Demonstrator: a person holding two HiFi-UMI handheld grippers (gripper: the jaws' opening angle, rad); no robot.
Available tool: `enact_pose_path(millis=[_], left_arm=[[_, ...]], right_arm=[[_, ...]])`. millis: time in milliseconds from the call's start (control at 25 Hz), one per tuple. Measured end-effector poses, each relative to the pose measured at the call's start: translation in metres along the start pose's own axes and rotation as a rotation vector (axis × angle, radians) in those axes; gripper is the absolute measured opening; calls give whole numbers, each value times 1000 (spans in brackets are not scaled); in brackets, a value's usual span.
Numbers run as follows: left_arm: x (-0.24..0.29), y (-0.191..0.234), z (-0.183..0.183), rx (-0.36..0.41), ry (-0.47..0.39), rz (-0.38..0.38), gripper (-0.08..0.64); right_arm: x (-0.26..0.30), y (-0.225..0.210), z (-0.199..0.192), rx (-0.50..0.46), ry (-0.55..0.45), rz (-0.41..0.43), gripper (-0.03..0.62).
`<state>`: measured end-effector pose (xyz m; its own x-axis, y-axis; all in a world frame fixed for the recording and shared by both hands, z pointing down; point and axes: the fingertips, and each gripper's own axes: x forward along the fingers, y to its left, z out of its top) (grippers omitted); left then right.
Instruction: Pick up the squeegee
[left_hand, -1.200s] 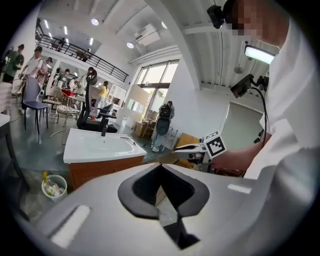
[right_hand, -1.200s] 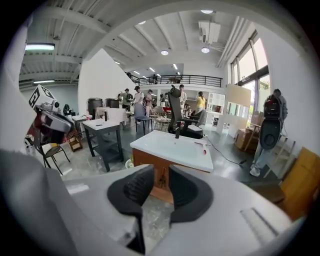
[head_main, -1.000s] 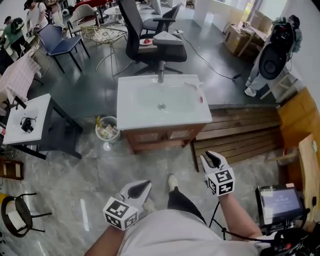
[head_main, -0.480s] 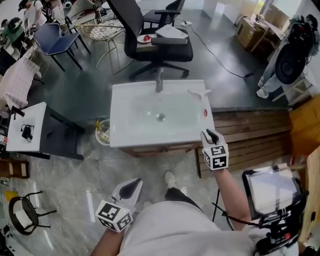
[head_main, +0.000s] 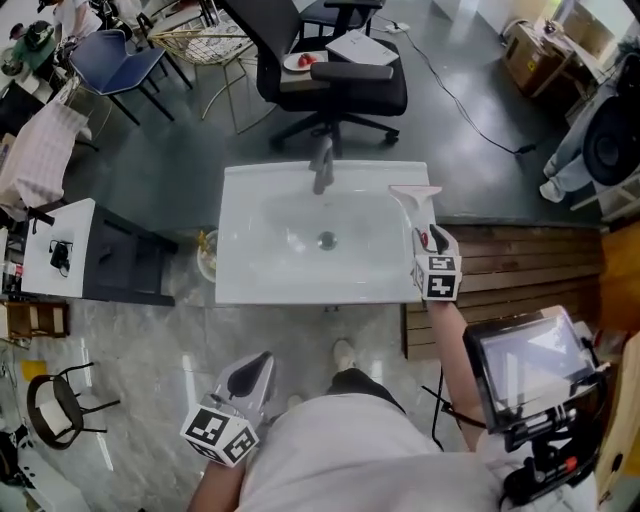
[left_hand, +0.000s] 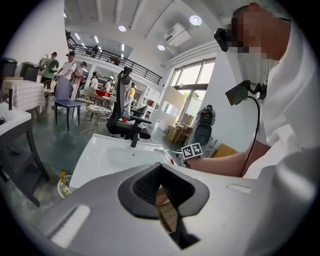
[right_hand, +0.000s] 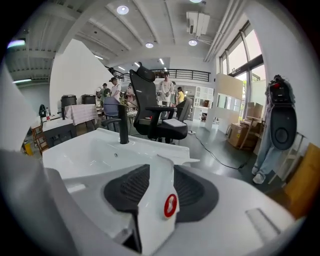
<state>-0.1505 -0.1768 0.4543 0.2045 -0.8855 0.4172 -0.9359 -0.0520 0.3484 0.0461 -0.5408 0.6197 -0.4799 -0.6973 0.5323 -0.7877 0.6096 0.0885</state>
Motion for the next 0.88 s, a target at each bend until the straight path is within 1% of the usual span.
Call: enact_pose_path(millis=[240,400,520,600,880], left_arm=[[18,-2,5,0,4,35,8],[28,7,7,-12,9,70,8],[45,17,7,-19,17,87,8],[49,19,8,-18,24,96,8],[41,15,10,-13,37,109,8]], right_arm=[[49,-31,-6,20,42,-29,153],[79,-41,-17,0,87,-41,153],[106,-45,-22,-15,97,-42,153],[113,-44,-25,-10,101,-40,153],[109,-43,-24,-1,106,-53,152]])
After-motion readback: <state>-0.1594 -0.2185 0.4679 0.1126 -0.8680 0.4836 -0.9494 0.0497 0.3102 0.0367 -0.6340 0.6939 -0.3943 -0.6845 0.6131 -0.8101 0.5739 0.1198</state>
